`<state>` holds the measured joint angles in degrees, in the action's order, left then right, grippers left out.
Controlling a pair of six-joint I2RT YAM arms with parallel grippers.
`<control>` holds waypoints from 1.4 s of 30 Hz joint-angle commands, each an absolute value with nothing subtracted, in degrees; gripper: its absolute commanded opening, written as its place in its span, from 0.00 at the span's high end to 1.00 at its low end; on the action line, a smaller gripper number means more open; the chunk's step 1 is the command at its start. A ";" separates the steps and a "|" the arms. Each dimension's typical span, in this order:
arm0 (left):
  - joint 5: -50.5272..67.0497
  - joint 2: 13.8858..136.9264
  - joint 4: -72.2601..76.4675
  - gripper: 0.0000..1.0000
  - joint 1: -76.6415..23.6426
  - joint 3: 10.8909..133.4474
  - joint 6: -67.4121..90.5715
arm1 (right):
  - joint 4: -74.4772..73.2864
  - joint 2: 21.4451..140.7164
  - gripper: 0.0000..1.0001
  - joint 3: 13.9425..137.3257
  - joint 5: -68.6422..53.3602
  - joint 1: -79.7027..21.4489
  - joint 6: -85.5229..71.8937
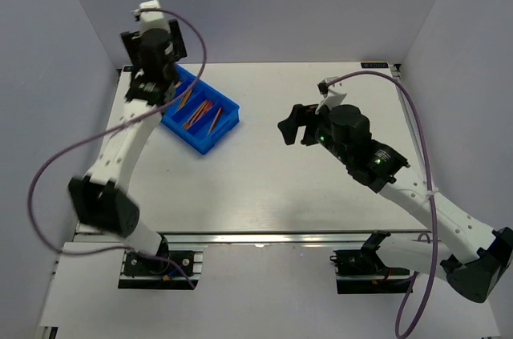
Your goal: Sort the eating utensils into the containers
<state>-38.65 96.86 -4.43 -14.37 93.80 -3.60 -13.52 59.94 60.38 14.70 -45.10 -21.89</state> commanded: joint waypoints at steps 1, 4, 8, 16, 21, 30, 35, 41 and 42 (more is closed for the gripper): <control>-27.74 82.91 -27.22 0.02 -14.50 85.82 18.06 | -14.86 61.26 0.10 64.51 16.35 -44.91 -18.02; -22.16 68.68 -27.25 0.02 -14.50 68.86 21.26 | -14.33 61.70 0.11 63.20 17.13 -45.00 -16.70; -25.20 51.62 -26.10 0.02 -14.50 52.23 21.10 | -13.96 60.30 0.11 56.44 21.87 -44.91 -16.52; -28.83 33.32 -26.71 0.02 -14.50 39.81 23.29 | -16.43 49.32 0.11 41.93 23.82 -44.91 -22.93; -29.09 35.24 -26.80 0.02 -14.50 39.90 23.03 | -23.53 43.77 0.11 40.96 30.48 -44.91 -27.59; -27.77 38.59 -27.95 0.02 -14.50 41.49 22.68 | -35.06 38.76 0.11 39.12 36.74 -44.91 -31.73; -27.08 34.02 -26.90 0.02 -14.50 40.43 22.15 | -34.98 35.07 0.11 38.58 35.69 -45.00 -32.17; -24.52 27.87 -29.08 0.02 -14.50 41.57 18.28 | -37.34 34.54 0.11 44.02 33.13 -44.91 -30.50; -27.74 27.08 -30.83 0.02 -14.59 41.92 19.50 | -40.22 34.80 0.11 46.99 33.48 -45.00 -30.50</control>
<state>-26.20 28.91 -28.27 -14.37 39.66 20.47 -37.12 34.87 40.32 33.15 -45.01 -31.00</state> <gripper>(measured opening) 0.982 0.895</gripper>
